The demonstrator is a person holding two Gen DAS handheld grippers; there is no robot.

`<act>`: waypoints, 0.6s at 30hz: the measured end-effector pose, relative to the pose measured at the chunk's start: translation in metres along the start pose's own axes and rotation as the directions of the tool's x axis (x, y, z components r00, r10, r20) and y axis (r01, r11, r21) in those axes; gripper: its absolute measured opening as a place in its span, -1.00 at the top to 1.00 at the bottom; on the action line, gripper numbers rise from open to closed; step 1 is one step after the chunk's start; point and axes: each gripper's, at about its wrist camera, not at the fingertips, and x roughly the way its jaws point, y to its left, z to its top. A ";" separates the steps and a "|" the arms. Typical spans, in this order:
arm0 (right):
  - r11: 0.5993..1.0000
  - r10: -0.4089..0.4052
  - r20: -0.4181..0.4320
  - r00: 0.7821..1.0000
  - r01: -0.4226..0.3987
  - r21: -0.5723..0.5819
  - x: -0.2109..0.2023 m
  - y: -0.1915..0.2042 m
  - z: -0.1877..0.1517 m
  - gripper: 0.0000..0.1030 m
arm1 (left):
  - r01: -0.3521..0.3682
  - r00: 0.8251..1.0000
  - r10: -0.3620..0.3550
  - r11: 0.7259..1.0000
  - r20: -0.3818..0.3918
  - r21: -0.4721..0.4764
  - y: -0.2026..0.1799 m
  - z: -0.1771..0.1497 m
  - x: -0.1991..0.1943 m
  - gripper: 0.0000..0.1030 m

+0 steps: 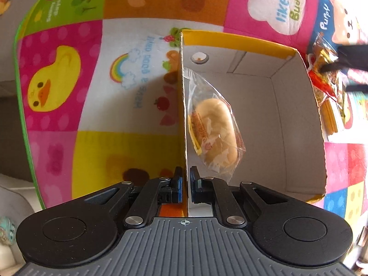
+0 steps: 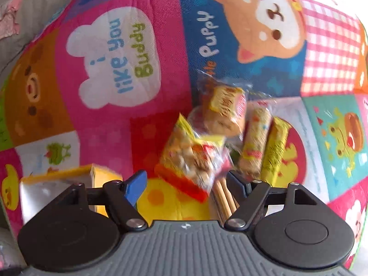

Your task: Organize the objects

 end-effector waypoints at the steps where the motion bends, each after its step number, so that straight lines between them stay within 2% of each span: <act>1: 0.999 -0.034 0.001 0.999 0.034 0.001 0.010 0.005 0.006 -0.48 | -0.001 1.000 0.001 1.000 -0.006 0.002 -0.001 -0.001 0.001 0.84; 4: 0.993 -0.113 -0.039 0.993 0.111 -0.035 0.035 0.014 0.014 -0.34 | -0.006 1.000 0.006 1.000 -0.020 0.001 -0.003 -0.003 0.003 0.84; 6: 0.989 -0.122 -0.036 0.992 0.119 -0.086 0.034 0.017 0.012 -0.26 | -0.006 1.000 0.007 1.000 -0.022 0.012 -0.003 -0.003 0.003 0.84; 8: 0.991 -0.093 -0.045 0.995 0.088 -0.102 0.022 0.013 0.007 -0.22 | -0.004 1.000 0.005 1.000 -0.030 0.026 -0.004 -0.003 0.003 0.84; 12: 0.993 -0.029 -0.047 0.998 0.024 -0.112 -0.026 0.001 -0.018 -0.21 | 0.000 0.999 0.002 0.999 -0.054 0.033 -0.004 -0.002 0.002 0.84; 15: 0.994 0.042 -0.075 0.996 -0.049 -0.098 -0.075 -0.009 -0.048 -0.21 | -0.003 0.998 0.006 0.999 -0.059 0.052 -0.005 0.000 0.002 0.84; 18: 0.990 0.072 -0.079 0.994 -0.081 -0.116 -0.126 -0.009 -0.078 -0.21 | 0.006 0.999 -0.002 0.997 -0.049 0.073 -0.006 0.004 -0.001 0.84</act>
